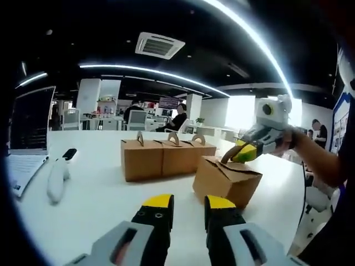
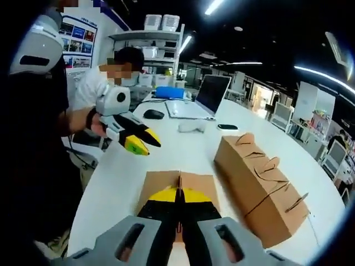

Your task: Pick up one paper box from the group, open the paper box, and remove the item inside

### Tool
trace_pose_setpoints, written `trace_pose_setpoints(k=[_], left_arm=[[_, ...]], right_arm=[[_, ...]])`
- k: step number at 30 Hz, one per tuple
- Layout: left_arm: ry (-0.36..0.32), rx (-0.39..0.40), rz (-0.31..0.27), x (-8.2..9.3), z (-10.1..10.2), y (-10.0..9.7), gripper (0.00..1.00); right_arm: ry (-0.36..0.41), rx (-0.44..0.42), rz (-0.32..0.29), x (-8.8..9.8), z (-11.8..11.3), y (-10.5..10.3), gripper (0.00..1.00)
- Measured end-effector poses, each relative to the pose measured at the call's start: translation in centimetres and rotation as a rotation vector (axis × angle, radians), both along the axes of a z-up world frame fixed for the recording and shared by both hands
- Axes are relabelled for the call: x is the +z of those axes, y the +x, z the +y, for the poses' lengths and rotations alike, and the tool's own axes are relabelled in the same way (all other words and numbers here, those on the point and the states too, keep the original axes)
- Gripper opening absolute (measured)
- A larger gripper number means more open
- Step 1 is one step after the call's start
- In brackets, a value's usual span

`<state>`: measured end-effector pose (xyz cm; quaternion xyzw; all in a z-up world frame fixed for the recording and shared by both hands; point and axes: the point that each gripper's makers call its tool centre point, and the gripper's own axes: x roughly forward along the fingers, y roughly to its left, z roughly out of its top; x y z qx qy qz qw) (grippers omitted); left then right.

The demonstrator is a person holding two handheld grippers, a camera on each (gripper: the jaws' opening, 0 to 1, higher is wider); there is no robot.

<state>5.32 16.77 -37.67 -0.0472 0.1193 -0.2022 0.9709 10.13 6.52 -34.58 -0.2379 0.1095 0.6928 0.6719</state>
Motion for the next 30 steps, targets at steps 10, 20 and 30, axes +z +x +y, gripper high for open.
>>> trace_pose_setpoints(k=[10,20,30], left_arm=[[-0.012,-0.002,0.007,-0.3,0.0,-0.4,0.25],[-0.061,0.002,0.019,0.3,-0.2,-1.0,0.25],[-0.055,0.000,0.002,1.3,-0.4,-1.0,0.25]], right_arm=[[0.008,0.029,-0.021,0.7,0.0,0.7,0.02],[-0.021,0.089,-0.034,-0.1,0.2,0.2,0.02],[-0.024,0.133,-0.069,0.1,0.0,0.2,0.02]])
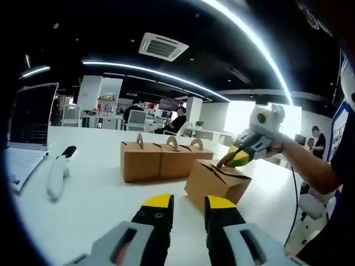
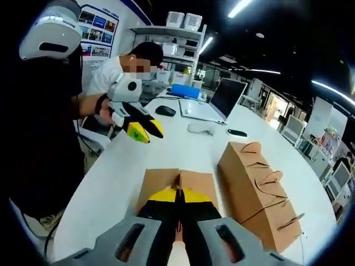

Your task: Pick up one paper box from the group, open the paper box, and remove the item inside

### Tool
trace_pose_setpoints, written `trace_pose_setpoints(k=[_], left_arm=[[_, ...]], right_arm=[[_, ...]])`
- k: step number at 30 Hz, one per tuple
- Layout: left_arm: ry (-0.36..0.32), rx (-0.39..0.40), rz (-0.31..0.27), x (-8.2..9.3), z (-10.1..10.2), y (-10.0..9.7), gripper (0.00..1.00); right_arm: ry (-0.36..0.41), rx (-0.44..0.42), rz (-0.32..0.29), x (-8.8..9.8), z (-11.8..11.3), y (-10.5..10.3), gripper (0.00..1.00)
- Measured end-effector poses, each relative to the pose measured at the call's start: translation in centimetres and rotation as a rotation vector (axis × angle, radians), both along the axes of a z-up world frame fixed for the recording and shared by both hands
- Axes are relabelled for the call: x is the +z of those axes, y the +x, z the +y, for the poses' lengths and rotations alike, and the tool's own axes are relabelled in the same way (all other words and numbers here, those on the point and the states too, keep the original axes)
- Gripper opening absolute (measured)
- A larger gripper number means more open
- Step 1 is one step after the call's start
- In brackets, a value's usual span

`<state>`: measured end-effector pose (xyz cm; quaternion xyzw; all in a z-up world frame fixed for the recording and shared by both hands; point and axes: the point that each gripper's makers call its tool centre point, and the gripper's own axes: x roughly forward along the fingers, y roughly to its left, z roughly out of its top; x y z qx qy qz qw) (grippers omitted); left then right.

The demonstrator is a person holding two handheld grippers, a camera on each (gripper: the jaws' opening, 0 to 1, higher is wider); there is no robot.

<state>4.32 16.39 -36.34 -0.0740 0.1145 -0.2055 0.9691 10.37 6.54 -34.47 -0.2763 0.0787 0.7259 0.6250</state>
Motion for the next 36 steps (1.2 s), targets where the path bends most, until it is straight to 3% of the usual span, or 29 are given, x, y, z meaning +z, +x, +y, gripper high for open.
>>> trace_pose_setpoints(k=[10,33,36], left_arm=[[-0.044,0.024,-0.002,0.5,0.5,-0.5,0.25],[-0.031,0.009,0.015,-0.1,0.1,0.0,0.25],[-0.035,0.011,0.005,0.3,0.6,-0.1,0.25]], right_arm=[[-0.010,0.003,0.008,-0.4,0.1,-0.4,0.02],[-0.002,-0.023,0.058,-1.1,0.7,-0.6,0.03],[0.010,-0.055,0.052,-0.9,0.7,-0.3,0.09]])
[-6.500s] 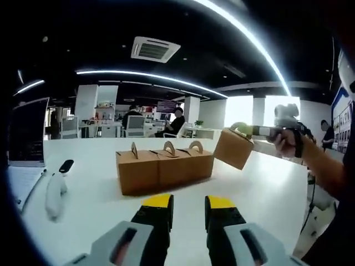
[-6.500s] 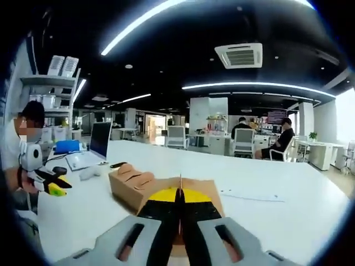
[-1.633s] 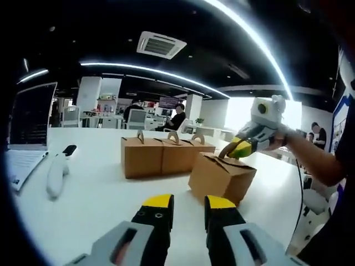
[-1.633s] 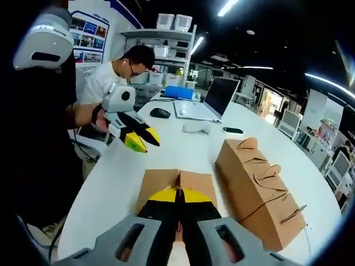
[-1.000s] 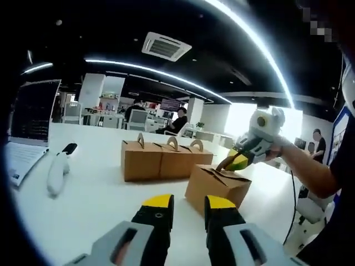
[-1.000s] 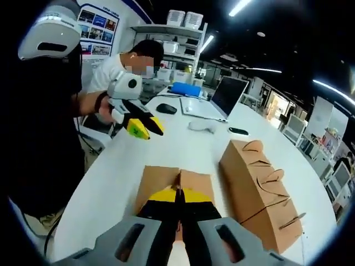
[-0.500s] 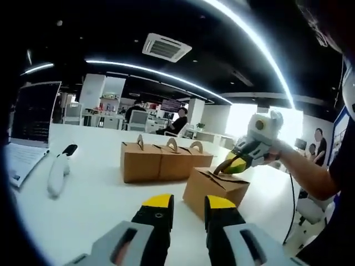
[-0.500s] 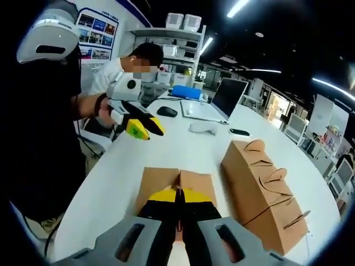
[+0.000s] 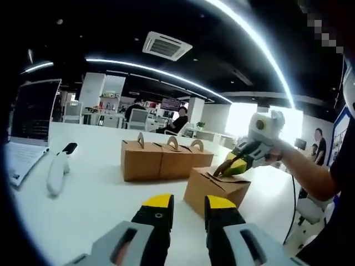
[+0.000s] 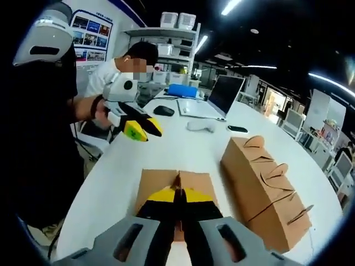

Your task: Pick up one paper box from the group, open the paper box, and remove the item inside

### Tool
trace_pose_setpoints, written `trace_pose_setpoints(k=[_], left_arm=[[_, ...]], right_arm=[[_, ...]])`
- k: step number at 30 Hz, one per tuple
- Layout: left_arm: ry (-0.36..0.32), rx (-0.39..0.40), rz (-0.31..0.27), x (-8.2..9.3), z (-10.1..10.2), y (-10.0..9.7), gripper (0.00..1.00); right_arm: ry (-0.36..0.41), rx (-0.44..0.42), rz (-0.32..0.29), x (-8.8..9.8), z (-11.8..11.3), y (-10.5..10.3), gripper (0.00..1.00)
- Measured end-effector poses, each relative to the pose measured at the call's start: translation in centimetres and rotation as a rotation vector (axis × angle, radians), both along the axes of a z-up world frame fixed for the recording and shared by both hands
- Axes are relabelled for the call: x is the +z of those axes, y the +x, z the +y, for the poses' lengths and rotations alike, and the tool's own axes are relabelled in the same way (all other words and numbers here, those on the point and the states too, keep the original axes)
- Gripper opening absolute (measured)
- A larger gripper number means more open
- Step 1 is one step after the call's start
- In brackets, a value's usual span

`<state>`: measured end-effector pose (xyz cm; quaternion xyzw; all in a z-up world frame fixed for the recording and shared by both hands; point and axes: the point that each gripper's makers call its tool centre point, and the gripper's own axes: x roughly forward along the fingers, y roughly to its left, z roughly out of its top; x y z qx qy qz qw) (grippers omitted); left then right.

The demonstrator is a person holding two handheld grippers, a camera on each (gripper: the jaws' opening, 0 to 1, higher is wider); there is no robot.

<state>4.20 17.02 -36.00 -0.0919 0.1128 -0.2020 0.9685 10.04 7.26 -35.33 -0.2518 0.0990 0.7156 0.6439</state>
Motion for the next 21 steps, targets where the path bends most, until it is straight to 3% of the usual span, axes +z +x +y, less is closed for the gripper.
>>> trace_pose_setpoints(k=[3,9,11,12,15,21], left_arm=[[0.001,0.002,-0.002,0.0,0.2,0.0,0.25],[0.003,-0.032,-0.023,0.5,-0.5,-0.3,0.25],[-0.017,-0.041,-0.037,1.1,-0.9,-0.4,0.26],[-0.018,-0.045,-0.044,1.3,-1.1,-0.4,0.26],[-0.025,-0.057,-0.046,1.2,-1.5,-0.3,0.25],[-0.003,-0.068,-0.019,0.5,-1.7,-0.2,0.26]], right_arm=[[-0.001,-0.062,0.051,-0.1,-0.3,0.7,0.23],[0.076,-0.139,0.120,1.0,-0.8,0.9,0.34],[0.118,-0.199,0.224,1.5,-0.9,0.9,0.42],[0.135,-0.218,0.245,1.6,-1.0,1.0,0.41],[0.184,-0.246,0.215,1.6,-1.2,1.4,0.36],[0.230,-0.267,0.221,1.6,-1.3,0.6,0.34]])
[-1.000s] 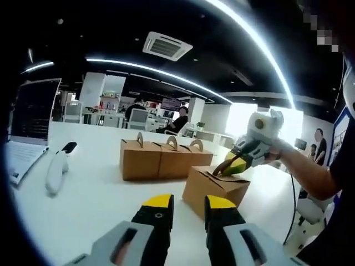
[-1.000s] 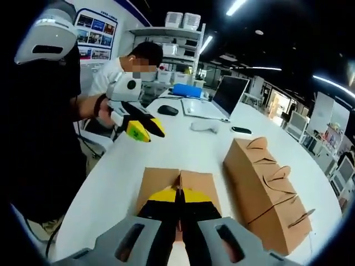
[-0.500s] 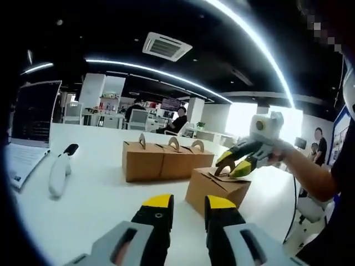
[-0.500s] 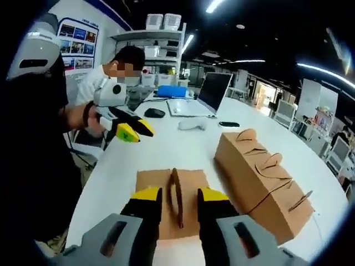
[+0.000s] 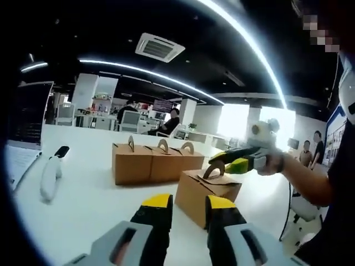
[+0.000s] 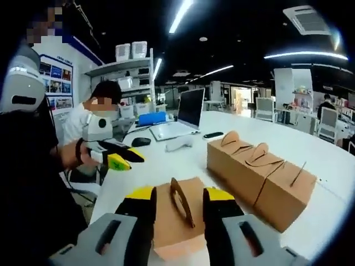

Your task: Pick up one paper box from the group, open the paper box, and remove the item inside

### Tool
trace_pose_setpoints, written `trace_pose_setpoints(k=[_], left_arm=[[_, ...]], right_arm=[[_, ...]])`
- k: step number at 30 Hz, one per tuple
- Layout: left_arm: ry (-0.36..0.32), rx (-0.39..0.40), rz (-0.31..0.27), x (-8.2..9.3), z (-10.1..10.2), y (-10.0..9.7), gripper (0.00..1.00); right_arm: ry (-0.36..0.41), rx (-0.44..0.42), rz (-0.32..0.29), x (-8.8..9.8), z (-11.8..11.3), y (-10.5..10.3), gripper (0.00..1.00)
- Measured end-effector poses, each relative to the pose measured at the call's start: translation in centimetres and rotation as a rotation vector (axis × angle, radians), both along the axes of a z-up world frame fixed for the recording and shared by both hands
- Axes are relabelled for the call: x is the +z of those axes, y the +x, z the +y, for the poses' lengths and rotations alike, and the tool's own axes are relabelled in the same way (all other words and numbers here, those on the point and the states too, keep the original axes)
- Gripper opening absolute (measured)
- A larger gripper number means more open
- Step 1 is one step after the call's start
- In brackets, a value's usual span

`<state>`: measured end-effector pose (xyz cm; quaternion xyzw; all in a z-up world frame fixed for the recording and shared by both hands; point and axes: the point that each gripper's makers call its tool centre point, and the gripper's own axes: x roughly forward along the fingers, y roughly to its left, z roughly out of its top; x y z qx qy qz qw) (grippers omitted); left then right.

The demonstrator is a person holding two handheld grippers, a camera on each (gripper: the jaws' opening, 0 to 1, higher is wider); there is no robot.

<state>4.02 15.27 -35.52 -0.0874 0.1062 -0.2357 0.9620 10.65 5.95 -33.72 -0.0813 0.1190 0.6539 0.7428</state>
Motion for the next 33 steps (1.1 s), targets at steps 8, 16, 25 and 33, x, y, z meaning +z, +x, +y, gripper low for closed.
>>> trace_pose_setpoints(k=[8,16,25,33], left_arm=[[-0.006,0.022,0.004,0.1,-0.1,0.6,0.26],[0.001,0.011,0.018,-0.3,-0.9,0.9,0.27],[-0.006,0.030,0.006,0.2,-1.0,1.8,0.27],[0.021,-0.003,-0.009,0.8,-1.2,2.8,0.26]], right_arm=[[0.087,-0.076,-0.009,0.7,-0.3,0.7,0.33],[0.205,-0.166,-0.007,1.6,-1.1,1.1,0.31],[0.221,-0.226,-0.027,2.0,-2.3,0.8,0.30],[0.248,-0.295,-0.022,2.3,-4.5,0.7,0.30]])
